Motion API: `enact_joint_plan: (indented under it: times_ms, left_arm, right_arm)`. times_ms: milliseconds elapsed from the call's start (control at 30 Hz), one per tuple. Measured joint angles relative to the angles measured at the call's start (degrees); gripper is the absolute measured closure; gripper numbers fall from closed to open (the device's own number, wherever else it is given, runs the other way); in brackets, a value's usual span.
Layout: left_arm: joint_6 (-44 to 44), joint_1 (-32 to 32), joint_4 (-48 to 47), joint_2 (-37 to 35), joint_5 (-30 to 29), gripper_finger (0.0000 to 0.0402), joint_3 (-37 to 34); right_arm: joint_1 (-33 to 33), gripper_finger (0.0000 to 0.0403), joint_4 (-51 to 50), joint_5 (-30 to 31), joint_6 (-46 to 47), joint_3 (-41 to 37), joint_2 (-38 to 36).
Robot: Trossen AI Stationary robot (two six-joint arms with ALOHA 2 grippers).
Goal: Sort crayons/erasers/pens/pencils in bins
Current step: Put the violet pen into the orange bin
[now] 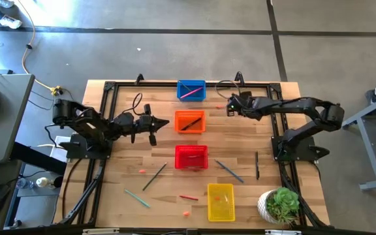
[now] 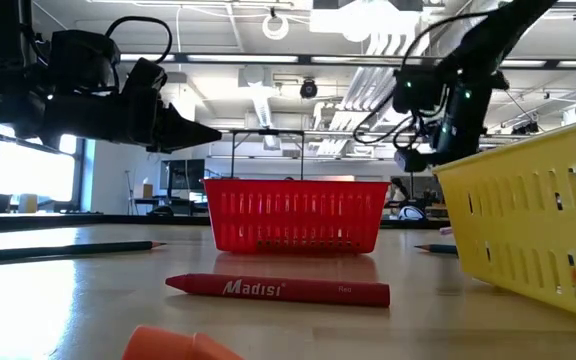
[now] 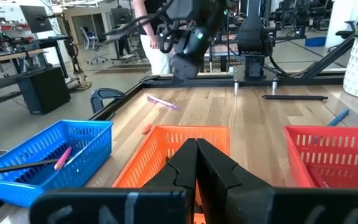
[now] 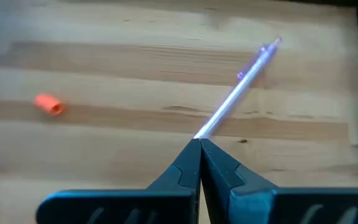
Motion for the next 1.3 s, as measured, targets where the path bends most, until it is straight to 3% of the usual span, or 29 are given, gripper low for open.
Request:
enact_joint_plan:
  times_ms: [133, 267, 567, 700, 1100, 1300]
  left_arm:
    - [0.0, 0.0, 0.0, 0.0, -0.1, 0.0401, 0.0]
    - [0.0, 0.0, 0.0, 0.0, -0.1, 0.0401, 0.0]
    - [0.0, 0.0, -0.1, 0.0, 0.1, 0.0401, 0.0]
    - [0.0, 0.0, -0.4, 0.0, 0.1, 0.0401, 0.0]
    - [0.0, 0.0, -0.9, 0.0, 0.1, 0.0401, 0.0]
    - [0.0, 0.0, -0.9, 0.0, 0.1, 0.0401, 0.0]
  right_arm:
    - [-0.5, 0.0402, 7.2, 2.1, 5.5, -4.0, 0.2]
    - [-2.4, 0.0389, 6.5, 2.5, 10.6, -4.8, 0.2]
    - [-4.9, 0.0298, 9.1, 4.8, 11.8, -4.8, 0.5]
    - [-5.5, 0.0275, 11.0, 5.2, 11.3, -4.8, 3.5]
    - [-6.3, 0.0275, 14.9, 5.9, 10.4, -4.2, 13.9]
    - [-6.0, 0.0316, 14.9, 4.7, 7.2, -4.3, 13.7]
